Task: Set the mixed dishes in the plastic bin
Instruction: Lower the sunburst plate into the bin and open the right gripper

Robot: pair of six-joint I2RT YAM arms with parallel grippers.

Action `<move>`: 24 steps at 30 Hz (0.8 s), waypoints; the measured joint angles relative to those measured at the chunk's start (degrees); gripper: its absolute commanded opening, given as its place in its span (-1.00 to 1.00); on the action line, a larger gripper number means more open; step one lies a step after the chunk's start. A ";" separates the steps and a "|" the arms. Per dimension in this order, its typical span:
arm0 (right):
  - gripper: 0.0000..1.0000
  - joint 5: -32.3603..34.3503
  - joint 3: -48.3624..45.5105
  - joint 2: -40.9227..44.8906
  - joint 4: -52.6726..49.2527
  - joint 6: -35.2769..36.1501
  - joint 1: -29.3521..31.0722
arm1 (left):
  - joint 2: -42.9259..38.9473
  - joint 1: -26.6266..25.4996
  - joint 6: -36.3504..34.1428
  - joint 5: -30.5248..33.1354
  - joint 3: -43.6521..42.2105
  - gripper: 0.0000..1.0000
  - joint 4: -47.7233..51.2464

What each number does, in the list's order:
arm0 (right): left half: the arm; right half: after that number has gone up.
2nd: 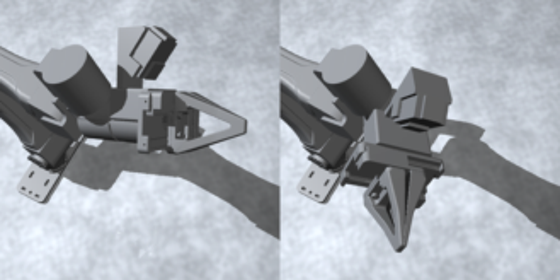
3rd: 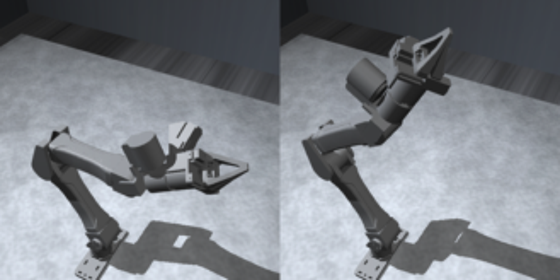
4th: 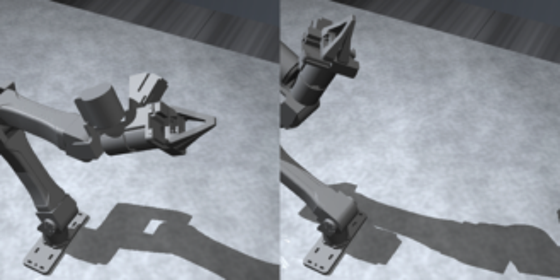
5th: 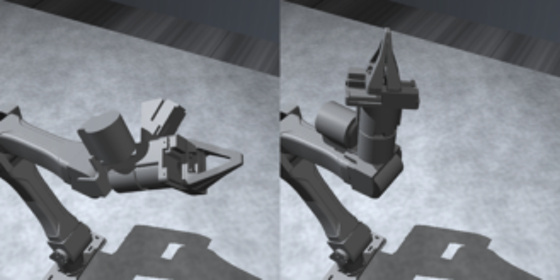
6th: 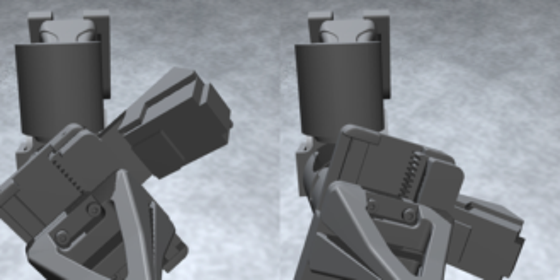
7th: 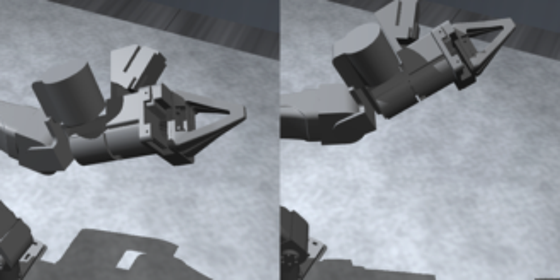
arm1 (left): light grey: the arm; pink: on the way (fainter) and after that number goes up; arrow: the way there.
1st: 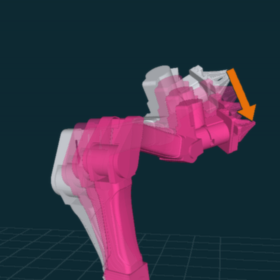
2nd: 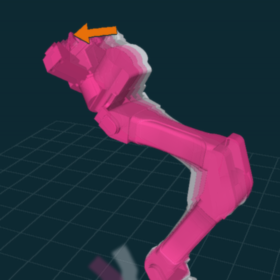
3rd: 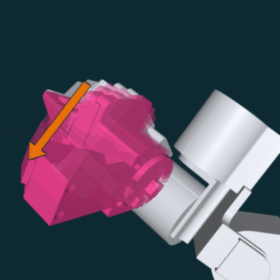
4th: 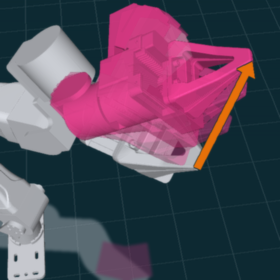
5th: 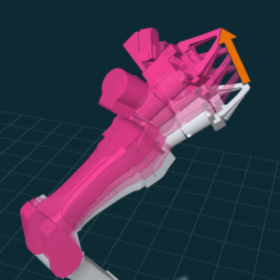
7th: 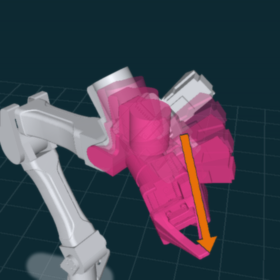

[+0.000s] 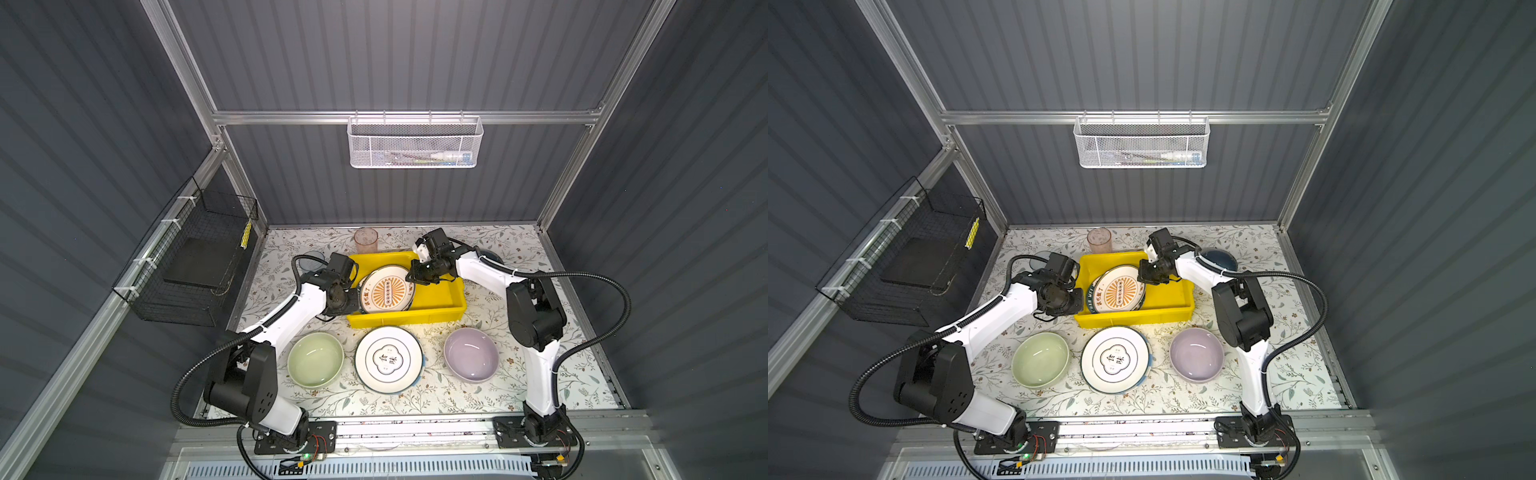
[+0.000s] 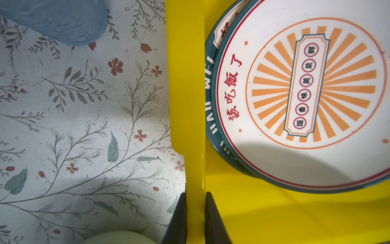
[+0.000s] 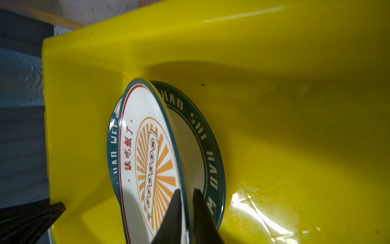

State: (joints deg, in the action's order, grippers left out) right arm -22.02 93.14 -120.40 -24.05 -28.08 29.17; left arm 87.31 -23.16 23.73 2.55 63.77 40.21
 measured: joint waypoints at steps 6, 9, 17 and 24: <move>-0.40 1.95 0.81 0.00 -0.50 0.83 0.90 | 0.00 0.00 0.31 0.00 0.00 -0.75 0.00; -0.34 3.65 1.84 -0.20 -1.77 1.53 1.51 | 0.00 0.00 0.48 0.02 0.00 -0.75 0.00; -0.18 5.77 3.54 -1.40 -4.46 3.26 2.12 | 0.04 0.00 0.52 0.00 0.00 -0.75 0.00; 0.00 9.40 4.68 -2.99 -7.34 4.81 2.84 | 0.20 0.00 0.52 -0.02 0.11 -0.76 0.02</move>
State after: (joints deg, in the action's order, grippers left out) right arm -12.62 97.82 -123.39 -31.40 -23.27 32.01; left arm 87.50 -23.16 24.25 2.52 63.88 40.23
